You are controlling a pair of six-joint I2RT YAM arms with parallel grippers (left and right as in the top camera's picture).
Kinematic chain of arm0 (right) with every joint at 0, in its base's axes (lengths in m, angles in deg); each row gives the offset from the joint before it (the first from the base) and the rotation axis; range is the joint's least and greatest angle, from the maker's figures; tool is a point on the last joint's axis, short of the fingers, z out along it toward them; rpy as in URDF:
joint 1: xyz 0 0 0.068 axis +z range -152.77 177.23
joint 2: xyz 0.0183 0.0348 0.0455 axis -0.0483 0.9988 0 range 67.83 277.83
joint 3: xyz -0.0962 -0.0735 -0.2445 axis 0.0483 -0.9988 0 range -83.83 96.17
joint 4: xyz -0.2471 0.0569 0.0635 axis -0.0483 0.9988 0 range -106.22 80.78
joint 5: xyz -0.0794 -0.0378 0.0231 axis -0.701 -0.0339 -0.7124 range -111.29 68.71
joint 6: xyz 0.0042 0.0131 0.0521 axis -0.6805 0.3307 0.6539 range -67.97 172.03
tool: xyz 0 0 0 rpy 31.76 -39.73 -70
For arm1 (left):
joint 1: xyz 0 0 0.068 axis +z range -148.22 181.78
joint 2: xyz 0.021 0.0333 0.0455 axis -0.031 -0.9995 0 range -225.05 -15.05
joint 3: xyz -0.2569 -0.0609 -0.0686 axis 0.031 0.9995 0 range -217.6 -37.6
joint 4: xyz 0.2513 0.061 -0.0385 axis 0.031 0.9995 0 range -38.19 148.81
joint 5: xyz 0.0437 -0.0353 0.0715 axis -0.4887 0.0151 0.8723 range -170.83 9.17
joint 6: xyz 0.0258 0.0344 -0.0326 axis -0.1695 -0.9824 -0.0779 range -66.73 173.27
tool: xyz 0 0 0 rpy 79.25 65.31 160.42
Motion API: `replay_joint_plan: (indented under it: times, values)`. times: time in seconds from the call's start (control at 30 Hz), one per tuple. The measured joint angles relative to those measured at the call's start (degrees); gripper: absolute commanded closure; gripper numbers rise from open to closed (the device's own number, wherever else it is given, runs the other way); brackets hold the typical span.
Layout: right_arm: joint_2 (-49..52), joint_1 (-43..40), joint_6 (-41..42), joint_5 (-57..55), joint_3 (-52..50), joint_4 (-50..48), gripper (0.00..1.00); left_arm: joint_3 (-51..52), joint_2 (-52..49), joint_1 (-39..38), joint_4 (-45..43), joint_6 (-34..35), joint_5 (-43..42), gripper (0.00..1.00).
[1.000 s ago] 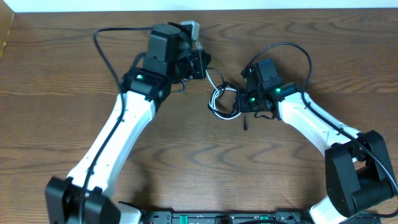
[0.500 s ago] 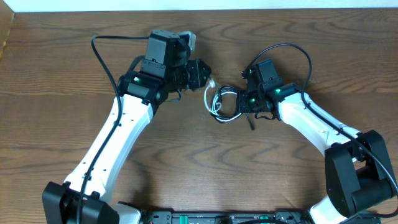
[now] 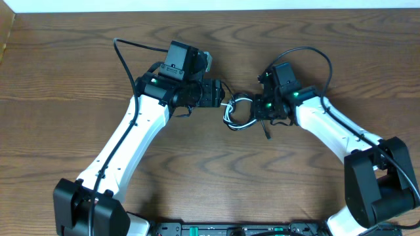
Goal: Untangle cables
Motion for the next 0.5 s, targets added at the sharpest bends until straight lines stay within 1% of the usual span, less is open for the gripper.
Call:
replay_joint_plan:
  times: [0.07,0.17,0.33,0.5]
  values:
    - [0.04,-1.01,1.31,0.76,1.18,3.65,0.99,0.00,-0.04,-0.28,0.33,-1.81,-0.44,0.31]
    - [0.24,-3.28,2.64,3.17,4.31,7.76,0.99,0.00,-0.04,-1.97,1.14,-6.43,-1.33,0.31]
    - [0.24,-7.06,3.04,10.16,7.45,8.96,0.98,0.00,-0.04,-6.80,1.18,-13.16,-0.79,0.30]
    - [0.33,-10.73,2.95,18.47,7.69,11.23,0.97,0.00,-0.04,-8.46,0.13,-15.61,1.77,0.30]
